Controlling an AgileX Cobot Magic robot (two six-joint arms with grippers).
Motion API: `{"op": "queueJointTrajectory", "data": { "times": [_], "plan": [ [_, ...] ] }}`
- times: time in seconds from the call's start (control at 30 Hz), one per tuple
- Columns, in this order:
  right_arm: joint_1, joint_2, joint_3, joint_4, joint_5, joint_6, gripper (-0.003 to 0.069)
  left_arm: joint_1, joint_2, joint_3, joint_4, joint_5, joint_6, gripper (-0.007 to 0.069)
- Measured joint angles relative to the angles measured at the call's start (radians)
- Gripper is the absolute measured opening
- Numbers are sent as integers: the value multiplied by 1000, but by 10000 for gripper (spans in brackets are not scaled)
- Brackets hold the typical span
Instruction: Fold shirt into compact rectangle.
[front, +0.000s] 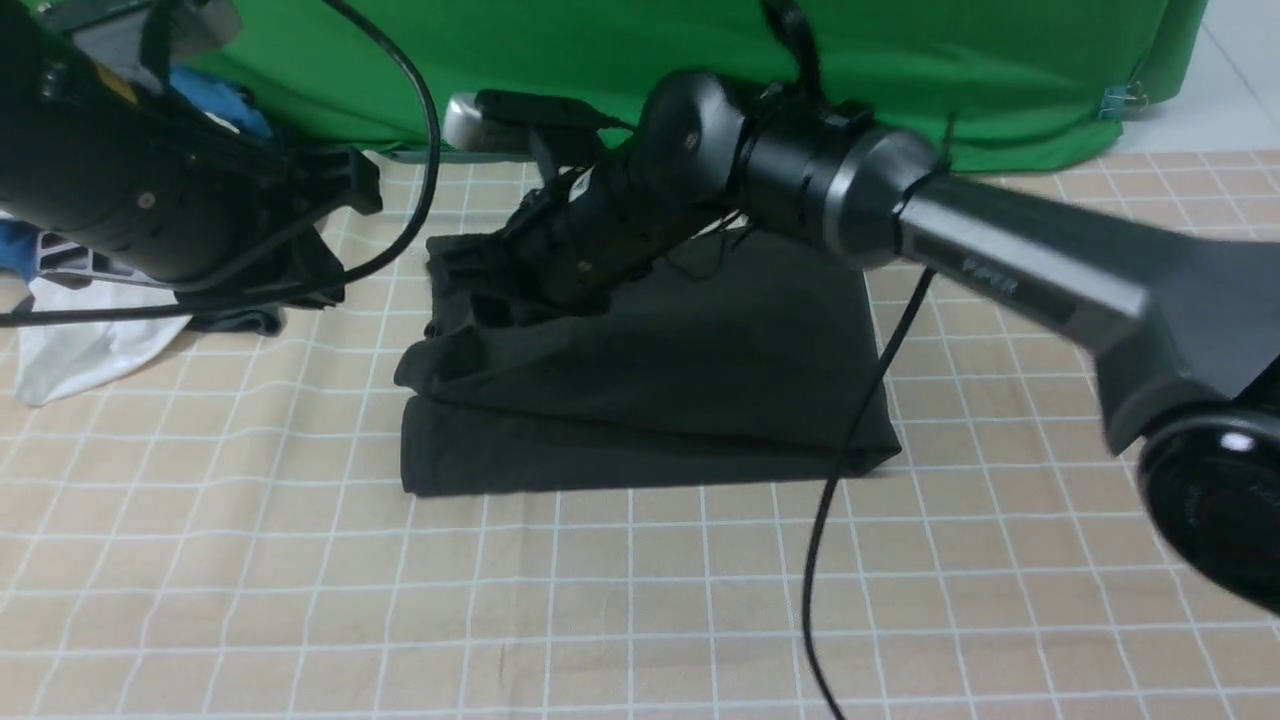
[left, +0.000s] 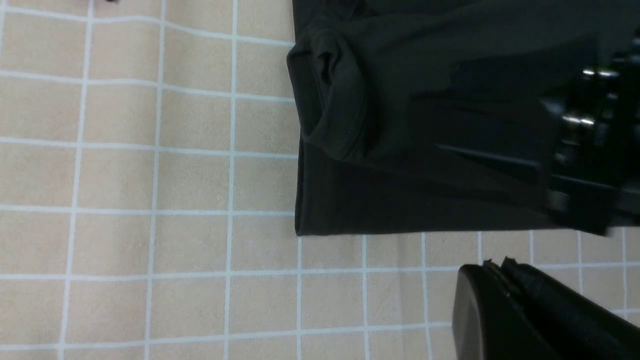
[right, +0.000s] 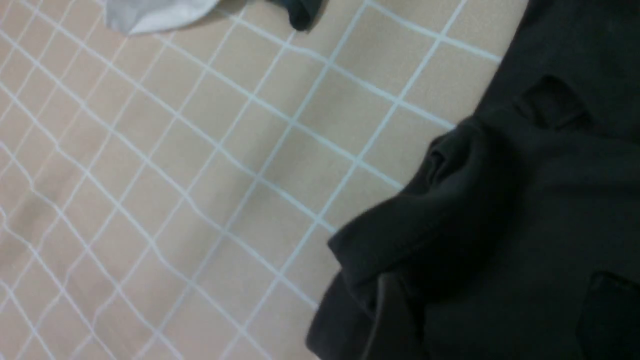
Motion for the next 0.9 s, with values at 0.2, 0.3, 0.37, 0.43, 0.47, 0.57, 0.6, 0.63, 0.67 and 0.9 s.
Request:
{"op": "queueJointTrajectory", "data": {
  "times": [0.2, 0.3, 0.37, 0.43, 0.47, 0.57, 0.6, 0.63, 0.67, 0.9],
  "plan": [
    [-151, -108, -81, -165, 173, -29, 230, 0, 26, 0, -94, -59, -13, 13],
    [-239, -137, -120, -222, 232, -47, 59, 0, 105, -1, -167, -97, 15, 13],
    [-289, -140, -127, -232, 270, -73, 38, 0, 176, -1, -190, -123, 27, 13],
    [-326, -134, -127, -239, 304, -104, 36, 0, 247, -9, -197, -152, 30, 13],
    [-329, -132, -127, -241, 307, -111, 36, 0, 255, -12, -198, -154, 30, 13],
    [-373, -106, -127, -243, 334, -181, 53, 0, 405, -77, -203, -189, 43, 13],
    [-375, -102, -127, -243, 334, -188, 59, 0, 405, -77, -203, -189, 44, 13],
    [-382, -85, -127, -243, 332, -215, 93, 0, 453, -108, -203, -210, 49, 13],
    [-384, -74, -127, -243, 327, -232, 128, 0, 484, -125, -203, -218, 49, 13],
    [-374, 23, -127, -240, 229, -341, 397, 0, 599, -134, -201, -174, 37, 13]
  ]
}}
